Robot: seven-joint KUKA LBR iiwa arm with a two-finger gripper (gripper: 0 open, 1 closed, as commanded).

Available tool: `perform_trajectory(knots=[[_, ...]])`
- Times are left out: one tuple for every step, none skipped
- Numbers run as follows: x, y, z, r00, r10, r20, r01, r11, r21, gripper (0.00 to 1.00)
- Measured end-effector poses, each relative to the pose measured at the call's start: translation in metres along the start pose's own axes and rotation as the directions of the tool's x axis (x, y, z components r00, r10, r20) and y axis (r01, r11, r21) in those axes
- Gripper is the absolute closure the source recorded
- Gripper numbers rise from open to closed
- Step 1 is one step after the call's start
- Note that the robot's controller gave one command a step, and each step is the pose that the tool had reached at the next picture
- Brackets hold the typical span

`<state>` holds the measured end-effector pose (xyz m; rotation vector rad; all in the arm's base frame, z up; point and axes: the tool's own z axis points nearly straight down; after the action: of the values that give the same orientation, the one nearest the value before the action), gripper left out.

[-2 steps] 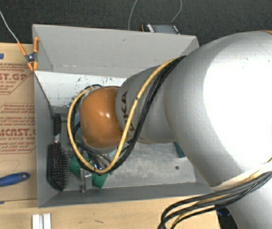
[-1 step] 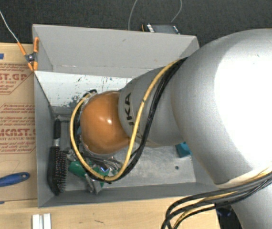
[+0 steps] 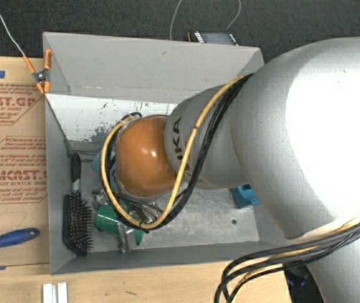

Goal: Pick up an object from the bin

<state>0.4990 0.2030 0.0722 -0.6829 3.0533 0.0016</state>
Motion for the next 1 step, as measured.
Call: perform_trajectory(knots=[[0.0112,-0.0004,0.0006,0.994,0.112,0.011,-0.112,0.994,0.0,0.0]])
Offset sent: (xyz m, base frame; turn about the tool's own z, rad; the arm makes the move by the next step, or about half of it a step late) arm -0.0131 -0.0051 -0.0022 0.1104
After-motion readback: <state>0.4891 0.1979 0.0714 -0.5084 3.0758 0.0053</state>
